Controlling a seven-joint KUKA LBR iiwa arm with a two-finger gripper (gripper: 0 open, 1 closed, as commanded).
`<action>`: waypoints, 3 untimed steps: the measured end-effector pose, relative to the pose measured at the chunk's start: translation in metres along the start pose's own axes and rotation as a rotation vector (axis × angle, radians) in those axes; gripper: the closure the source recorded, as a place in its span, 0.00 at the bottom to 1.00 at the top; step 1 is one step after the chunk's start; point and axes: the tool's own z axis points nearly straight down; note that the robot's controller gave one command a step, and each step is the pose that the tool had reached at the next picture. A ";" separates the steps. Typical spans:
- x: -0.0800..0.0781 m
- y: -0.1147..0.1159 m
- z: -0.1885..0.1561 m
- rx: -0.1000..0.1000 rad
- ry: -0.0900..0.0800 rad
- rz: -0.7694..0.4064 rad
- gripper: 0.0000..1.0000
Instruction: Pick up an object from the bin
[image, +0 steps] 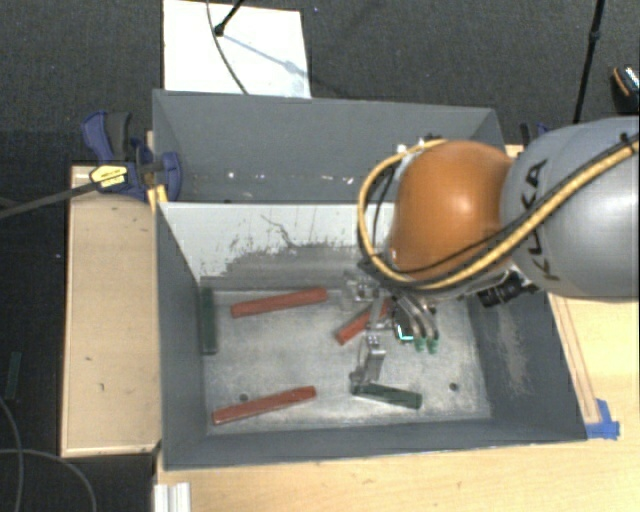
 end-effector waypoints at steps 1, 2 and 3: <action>0.009 0.051 0.134 0.000 -0.003 -0.521 0.00; 0.027 0.087 0.085 -0.001 -0.011 -0.576 0.00; 0.029 0.091 0.133 0.003 -0.019 -0.747 0.00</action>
Offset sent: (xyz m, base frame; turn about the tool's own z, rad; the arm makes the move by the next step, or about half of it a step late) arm -0.0096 0.0503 -0.1330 -0.5217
